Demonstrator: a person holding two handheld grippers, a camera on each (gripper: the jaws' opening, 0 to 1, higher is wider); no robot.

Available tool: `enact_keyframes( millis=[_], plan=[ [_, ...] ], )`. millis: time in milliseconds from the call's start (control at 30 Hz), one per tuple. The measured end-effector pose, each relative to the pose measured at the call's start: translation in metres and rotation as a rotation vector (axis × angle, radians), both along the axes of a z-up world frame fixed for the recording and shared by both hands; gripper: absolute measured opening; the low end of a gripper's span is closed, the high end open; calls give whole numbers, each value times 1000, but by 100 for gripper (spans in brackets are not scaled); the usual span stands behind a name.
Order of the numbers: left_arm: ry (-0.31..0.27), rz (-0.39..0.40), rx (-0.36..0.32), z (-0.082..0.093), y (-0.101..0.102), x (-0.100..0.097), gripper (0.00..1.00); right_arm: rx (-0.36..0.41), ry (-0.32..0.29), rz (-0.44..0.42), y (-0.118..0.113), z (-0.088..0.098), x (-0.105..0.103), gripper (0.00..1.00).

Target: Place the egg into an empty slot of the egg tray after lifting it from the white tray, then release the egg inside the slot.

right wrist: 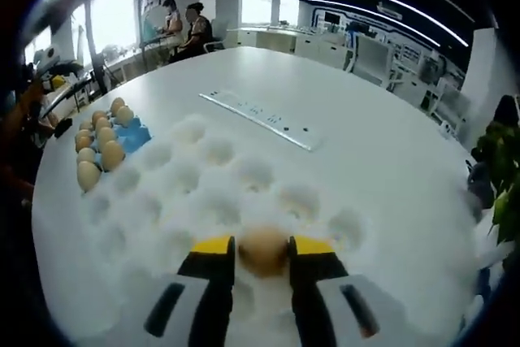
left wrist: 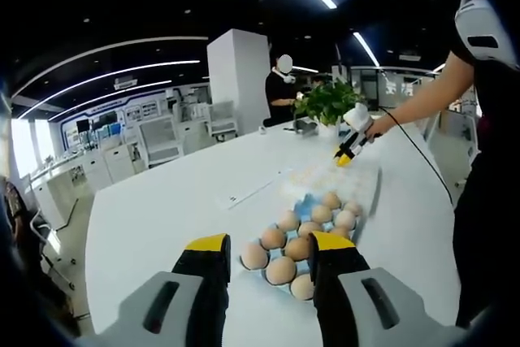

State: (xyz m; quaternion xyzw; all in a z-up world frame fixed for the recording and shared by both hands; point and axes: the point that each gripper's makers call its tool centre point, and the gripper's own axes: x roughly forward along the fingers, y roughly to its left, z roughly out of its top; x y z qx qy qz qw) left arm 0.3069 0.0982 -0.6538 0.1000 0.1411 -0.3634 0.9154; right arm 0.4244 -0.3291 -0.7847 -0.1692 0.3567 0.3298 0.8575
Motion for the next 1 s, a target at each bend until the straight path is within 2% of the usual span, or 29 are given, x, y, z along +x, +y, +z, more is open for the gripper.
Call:
enact_keyframes(
  millis=[100, 167, 333, 600, 667, 1000],
  plan=[
    [-5, 2, -6, 2, 0, 0, 39, -5, 7, 11, 0, -1, 0, 27],
    [-7, 3, -2, 3, 1, 0, 39, 15, 12, -33, -2, -1, 0, 24],
    [-9, 10, -5, 4, 3, 0, 39, 17, -17, -45, -2, 4, -2, 22],
    [-13, 3, -6, 5, 1, 3, 39, 3, -71, 5, 1, 28, -6, 22],
    [-15, 0, -6, 6, 0, 3, 39, -19, -76, 25, 1, 30, -7, 22],
    [-15, 0, -5, 6, 1, 1, 39, -29, -95, 46, 1, 37, -8, 22]
  ],
)
